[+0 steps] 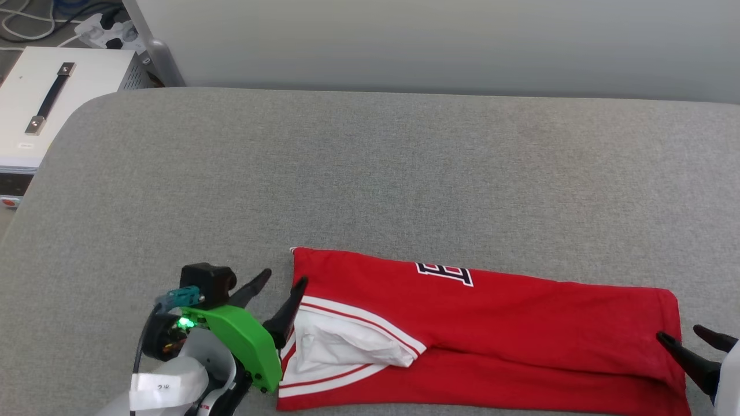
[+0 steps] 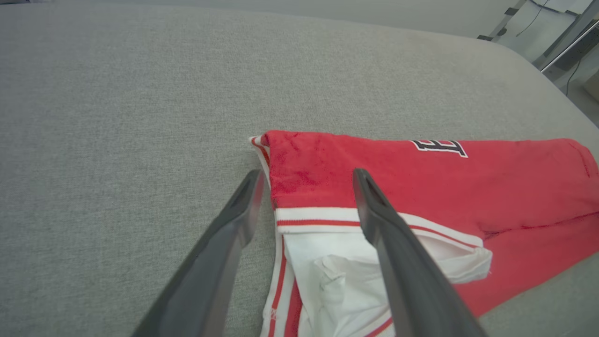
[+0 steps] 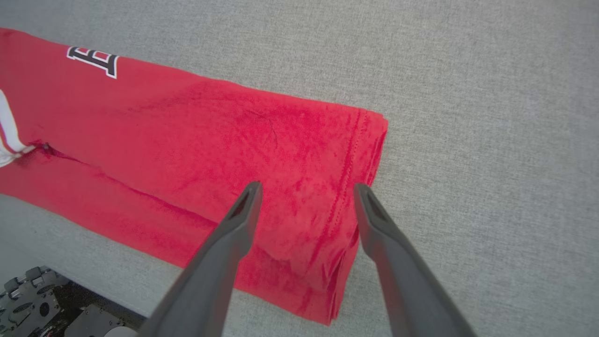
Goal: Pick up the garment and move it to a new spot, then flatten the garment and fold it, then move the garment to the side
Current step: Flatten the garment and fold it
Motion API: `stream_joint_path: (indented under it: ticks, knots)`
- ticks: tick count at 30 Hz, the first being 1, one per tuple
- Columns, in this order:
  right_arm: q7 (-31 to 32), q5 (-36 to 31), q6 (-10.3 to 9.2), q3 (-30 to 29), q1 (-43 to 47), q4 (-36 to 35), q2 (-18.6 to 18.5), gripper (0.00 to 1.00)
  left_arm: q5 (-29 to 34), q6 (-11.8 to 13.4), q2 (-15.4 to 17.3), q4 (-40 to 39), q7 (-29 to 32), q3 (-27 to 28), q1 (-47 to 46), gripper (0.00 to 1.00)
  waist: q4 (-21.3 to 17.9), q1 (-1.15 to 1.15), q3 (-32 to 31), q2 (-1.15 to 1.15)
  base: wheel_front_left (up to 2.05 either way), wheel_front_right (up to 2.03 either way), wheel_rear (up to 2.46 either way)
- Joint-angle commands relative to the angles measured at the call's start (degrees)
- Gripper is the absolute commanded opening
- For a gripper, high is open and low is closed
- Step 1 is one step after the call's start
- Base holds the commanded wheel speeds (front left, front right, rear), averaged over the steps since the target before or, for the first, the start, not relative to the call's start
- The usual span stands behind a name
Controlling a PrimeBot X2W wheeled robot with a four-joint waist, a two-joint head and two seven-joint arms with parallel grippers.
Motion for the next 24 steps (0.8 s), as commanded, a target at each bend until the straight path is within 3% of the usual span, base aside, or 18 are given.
stream_joint_path:
  ticks: [1, 6, 8, 12, 17, 24]
  knots:
    - [1.7, 0.2, -0.06, -1.9, 0.8, -1.2, 1.0, 1.0, 1.0, 0.7, -0.2, -0.7, -2.7, 1.3, 1.4, 1.0, 0.2, 0.0, -0.1, 0.0, 0.0, 0.0, 0.0]
    - [10.0, -0.9, -0.06, -9.0, 2.2, -2.9, 5.8, 1.0, 4.9, 2.7, -1.2, -1.9, -8.3, 6.1, 2.3, 1.0, 0.7, 0.0, 0.1, 0.0, 0.0, 0.0, 0.0]
    - [13.2, -3.4, -0.06, -11.6, 2.6, -2.8, 7.4, 1.0, 7.6, 2.6, -2.9, -3.6, -8.7, 10.5, 3.0, 1.0, 1.1, 0.0, 0.4, 0.0, 0.0, 0.0, 0.0]
    - [18.0, -6.4, -0.06, -16.1, 2.1, -2.3, 11.9, 1.0, 22.3, 1.3, -6.6, -9.1, -8.7, 21.4, 6.1, 1.0, 1.8, 0.0, 1.5, 0.0, 0.0, 0.0, 0.0]
    - [21.7, -9.3, -0.06, -19.8, -0.3, -0.6, 16.5, 1.0, 34.4, -2.8, -13.2, -11.8, -8.7, 31.5, 12.1, 1.0, 2.3, 0.0, 3.5, 0.0, 0.0, 0.0, 0.0]
    - [23.4, -11.3, -0.06, -23.4, -3.4, 3.8, 19.7, 1.0, 41.4, -10.7, -20.1, -9.5, -8.7, 39.6, 15.3, 1.0, 3.3, 0.0, 5.7, 0.0, 0.0, 0.0, 0.0]
